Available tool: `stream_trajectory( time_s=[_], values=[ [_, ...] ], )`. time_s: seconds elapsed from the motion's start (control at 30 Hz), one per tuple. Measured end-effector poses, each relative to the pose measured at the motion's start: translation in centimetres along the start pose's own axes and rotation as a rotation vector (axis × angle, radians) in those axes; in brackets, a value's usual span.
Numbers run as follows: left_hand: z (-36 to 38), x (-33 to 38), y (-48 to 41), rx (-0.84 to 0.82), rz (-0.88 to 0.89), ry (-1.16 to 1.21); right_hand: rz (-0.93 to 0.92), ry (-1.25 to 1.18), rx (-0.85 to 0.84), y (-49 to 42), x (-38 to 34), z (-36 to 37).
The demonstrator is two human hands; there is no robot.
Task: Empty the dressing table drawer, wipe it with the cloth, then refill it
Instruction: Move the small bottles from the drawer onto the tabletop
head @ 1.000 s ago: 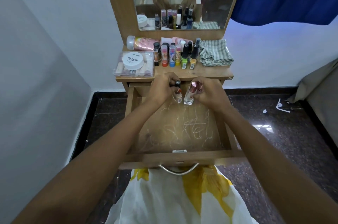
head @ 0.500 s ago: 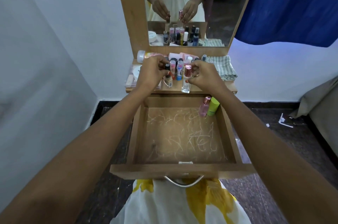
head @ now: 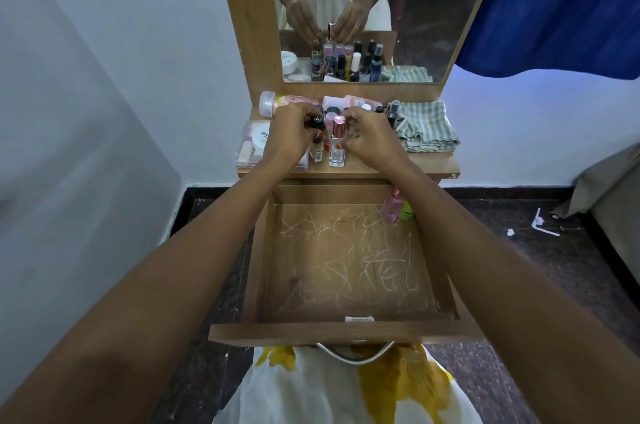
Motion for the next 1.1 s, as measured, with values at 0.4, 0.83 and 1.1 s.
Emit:
stream_trajectory(
  time_s=[0.4, 0.83, 1.1],
  values=[
    [0.6, -1.3, -0.6, -0.043, 0.0, -0.058, 0.025, -0.073, -0.006, -0.9, 0.2, 0.8],
    [-0.3, -0.9, 0.5, 0.085, -0.028, -0.05, -0.025, -0.109, 0.176, 0.0, 1.0, -0.4],
    [-0.6, -0.4, 2.5, 0.119, -0.001, 0.006, -0.014, -0.094, 0.255, 3.0, 2.3, -0.9]
  ],
)
Point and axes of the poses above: each hand's wrist, its own y-axis away from the middle knuckle, its own z-axis out of the palm, x = y × z, the point moved 7 cm from there along -y, towards the middle knuckle, and after that the axes turned 5 degrees about z, right-handed, at the moved point
